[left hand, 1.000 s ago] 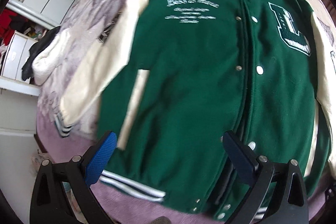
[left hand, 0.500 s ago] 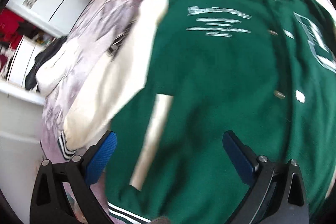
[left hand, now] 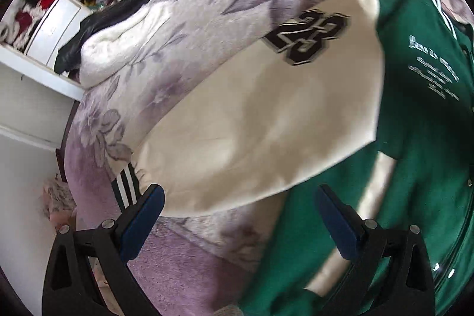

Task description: Fold large clothes

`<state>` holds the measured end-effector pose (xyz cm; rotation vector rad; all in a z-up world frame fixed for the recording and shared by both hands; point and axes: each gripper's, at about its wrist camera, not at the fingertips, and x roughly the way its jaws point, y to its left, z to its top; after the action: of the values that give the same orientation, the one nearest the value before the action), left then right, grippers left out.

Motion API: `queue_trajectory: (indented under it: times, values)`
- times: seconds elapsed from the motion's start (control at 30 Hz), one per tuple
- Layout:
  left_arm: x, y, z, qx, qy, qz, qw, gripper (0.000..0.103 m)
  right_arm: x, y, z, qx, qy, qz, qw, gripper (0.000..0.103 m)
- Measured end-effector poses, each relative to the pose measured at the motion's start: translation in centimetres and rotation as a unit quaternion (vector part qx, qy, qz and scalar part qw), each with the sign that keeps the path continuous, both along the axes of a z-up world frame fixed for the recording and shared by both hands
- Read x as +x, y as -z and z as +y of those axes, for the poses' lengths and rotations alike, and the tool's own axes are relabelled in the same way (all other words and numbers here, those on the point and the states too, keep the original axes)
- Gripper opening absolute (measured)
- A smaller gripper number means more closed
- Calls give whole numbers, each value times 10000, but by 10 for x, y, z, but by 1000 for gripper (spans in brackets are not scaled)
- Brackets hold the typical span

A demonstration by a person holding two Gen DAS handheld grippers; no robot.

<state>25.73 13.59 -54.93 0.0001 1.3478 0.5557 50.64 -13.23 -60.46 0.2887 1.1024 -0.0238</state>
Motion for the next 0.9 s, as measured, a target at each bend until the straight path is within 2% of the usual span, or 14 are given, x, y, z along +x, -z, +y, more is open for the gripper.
queue_trajectory:
  times: [0.1, 0.13, 0.23, 0.3, 0.33, 0.37, 0.47, 0.5, 0.57, 0.67, 0.8, 0.83, 0.87, 0.9]
  values:
    - [-3, 8, 8, -50, 13, 60, 10000, 103, 31, 55, 123, -628, -1171, 409, 9903, 9]
    - [-5, 14, 10, -102, 21, 103, 9999, 103, 34, 68, 149, -758, -1354, 525, 9865, 9]
    - [-9, 20, 16, -260, 5, 145, 9996, 103, 41, 139, 213, -1036, -2109, 1459, 9610, 11]
    - [-13, 21, 17, -364, 21, 147, 9992, 103, 45, 157, 224, -757, -2218, 1769, 9559, 24]
    - [-15, 21, 18, -441, 28, 171, 9989, 103, 39, 155, 220, -454, -2284, 1742, 9568, 39]
    - [-17, 21, 20, -507, 23, 176, 9986, 103, 37, 148, 213, 109, -2330, 1750, 9565, 56]
    - [-29, 17, 29, -629, -49, 225, 9978, 103, 21, 120, 156, 1678, -1851, 1764, 9521, 68]
    - [-33, 16, 33, -628, -82, 253, 9977, 103, 15, 112, 135, 1924, -1605, 1736, 9524, 70]
    - [-40, 15, 41, -612, -174, 330, 9974, 103, -7, 102, 74, 2233, -781, 1706, 9565, 71]
    - [-51, 15, 55, -572, -388, 467, 9965, 103, -39, 108, -25, 2441, 722, 1815, 9499, 71]
    - [-63, 22, 67, -407, -645, 643, 9950, 103, -79, 158, -128, 2776, 2351, 1848, 9130, 70]
    - [-66, 24, 69, -394, -735, 678, 9942, 103, -81, 175, -137, 2938, 2518, 1854, 9033, 58]
    - [-68, 25, 71, -369, -800, 693, 9937, 103, -83, 191, -148, 3226, 2711, 1821, 8884, 32]
    - [-69, 24, 72, -338, -864, 686, 9933, 103, -81, 201, -157, 3487, 2815, 1679, 8780, 19]
